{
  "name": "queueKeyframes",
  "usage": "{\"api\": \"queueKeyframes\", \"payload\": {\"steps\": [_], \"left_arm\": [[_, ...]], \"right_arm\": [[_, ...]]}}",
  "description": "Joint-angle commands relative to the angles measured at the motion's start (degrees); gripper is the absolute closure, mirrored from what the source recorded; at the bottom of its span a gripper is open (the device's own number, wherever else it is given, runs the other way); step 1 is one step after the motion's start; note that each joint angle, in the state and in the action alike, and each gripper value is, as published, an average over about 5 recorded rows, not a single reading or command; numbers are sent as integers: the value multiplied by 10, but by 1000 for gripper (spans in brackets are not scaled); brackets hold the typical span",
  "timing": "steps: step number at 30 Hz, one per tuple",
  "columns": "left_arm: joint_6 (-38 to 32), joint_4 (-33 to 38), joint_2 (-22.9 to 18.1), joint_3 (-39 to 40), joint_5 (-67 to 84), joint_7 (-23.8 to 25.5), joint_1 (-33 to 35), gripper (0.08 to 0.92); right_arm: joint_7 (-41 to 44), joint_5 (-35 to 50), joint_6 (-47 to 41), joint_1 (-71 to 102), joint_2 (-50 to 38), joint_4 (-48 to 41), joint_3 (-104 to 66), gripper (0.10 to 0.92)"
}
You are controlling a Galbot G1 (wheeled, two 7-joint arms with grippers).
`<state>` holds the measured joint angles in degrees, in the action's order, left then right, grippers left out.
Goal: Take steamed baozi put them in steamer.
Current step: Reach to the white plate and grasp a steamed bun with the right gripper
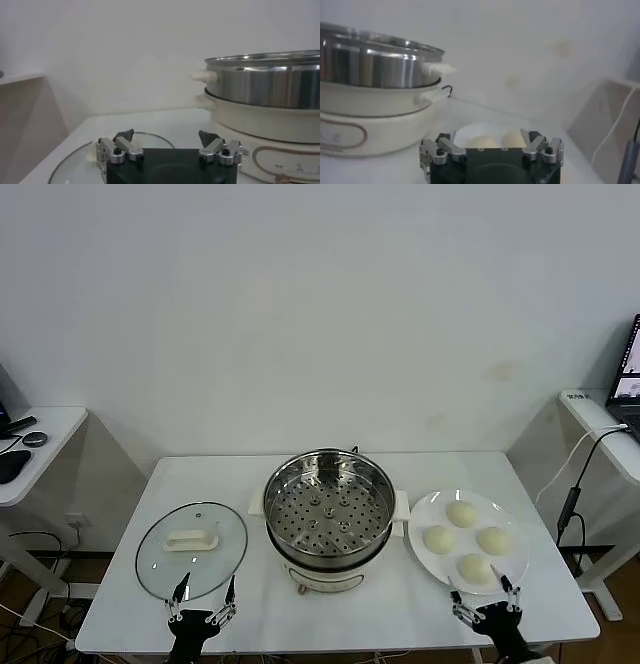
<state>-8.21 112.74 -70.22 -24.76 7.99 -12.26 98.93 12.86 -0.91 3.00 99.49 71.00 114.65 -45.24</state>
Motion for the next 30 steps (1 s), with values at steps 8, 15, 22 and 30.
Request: {"api": "queueKeyframes", "payload": {"steps": [8,15,22,30], "left_arm": [[12,13,2,-19,-29,1,2,177],[7,14,-9,-30,-49,1,10,177],[5,18,-14,-53,-51,-5,17,177],[2,22,-18,-69,-52,-11,20,177]], "right_arm": [[247,-225,-100,-127,-293,-45,-93,203],[348,-224,-76,-336,-418,-175,57,203],[464,-180,-65,-625,-434,-311,332,203],[543,-176,-59,-848,-367,-437,592,203]]}}
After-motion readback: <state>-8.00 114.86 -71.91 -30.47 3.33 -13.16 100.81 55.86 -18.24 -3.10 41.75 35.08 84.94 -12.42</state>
